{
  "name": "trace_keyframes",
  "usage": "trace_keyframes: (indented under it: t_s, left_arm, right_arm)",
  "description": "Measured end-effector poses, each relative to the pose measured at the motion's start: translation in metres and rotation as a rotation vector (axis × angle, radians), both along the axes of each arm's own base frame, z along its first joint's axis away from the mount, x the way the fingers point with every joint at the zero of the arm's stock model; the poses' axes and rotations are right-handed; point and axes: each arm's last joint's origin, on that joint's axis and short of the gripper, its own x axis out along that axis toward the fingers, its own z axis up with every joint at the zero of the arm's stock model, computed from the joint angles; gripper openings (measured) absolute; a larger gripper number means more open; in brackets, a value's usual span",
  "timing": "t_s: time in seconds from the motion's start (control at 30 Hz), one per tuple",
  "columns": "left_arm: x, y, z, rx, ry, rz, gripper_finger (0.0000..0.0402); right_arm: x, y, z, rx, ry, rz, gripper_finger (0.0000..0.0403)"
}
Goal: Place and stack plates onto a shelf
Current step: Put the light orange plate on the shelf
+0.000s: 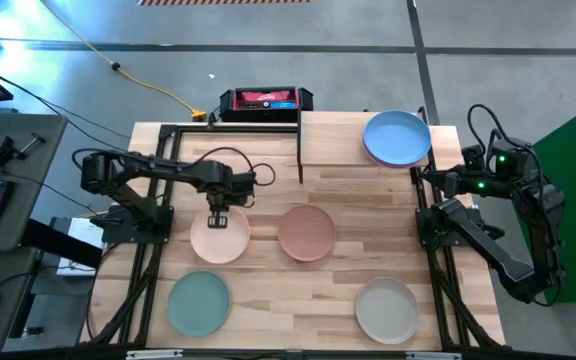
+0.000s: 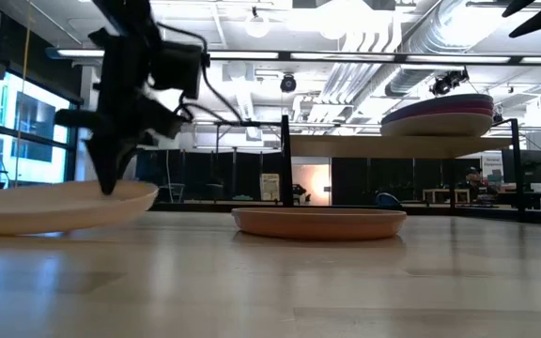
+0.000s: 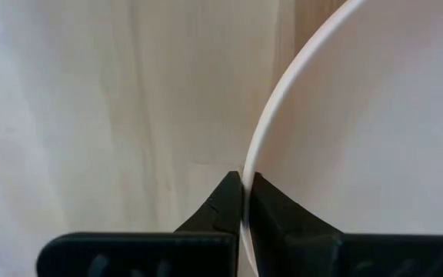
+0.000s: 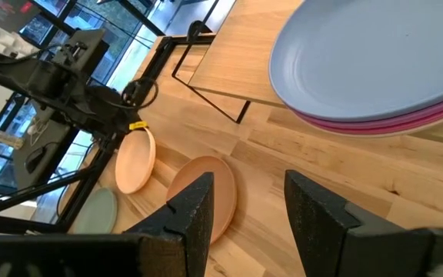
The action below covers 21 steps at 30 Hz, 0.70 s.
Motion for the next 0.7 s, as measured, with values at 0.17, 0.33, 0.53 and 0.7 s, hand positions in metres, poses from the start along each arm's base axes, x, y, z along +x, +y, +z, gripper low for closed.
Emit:
trace_keyframes:
  t_s: [0.17,0.33,0.53,0.7]
  left_arm:
    - [0.015,0.003,0.026,0.016,-0.056,0.018,0.0001]
    - [0.029,0.006,0.062,0.03,-0.131,0.047,0.0001]
    - [0.048,0.01,0.115,0.075,-0.315,0.084,0.0001]
    - [0.06,0.019,0.16,0.191,-0.502,0.151,0.0001]
  right_arm:
    - [0.0,0.0,0.0,-0.008,0.004,0.005,0.0142]
    - [0.0,0.0,0.0,-0.013,0.007,0.008,0.0142]
    - [0.0,0.0,0.0,-0.013,0.007,0.008,0.0142]
    - [0.0,0.0,0.0,-0.013,0.007,0.008,0.0142]
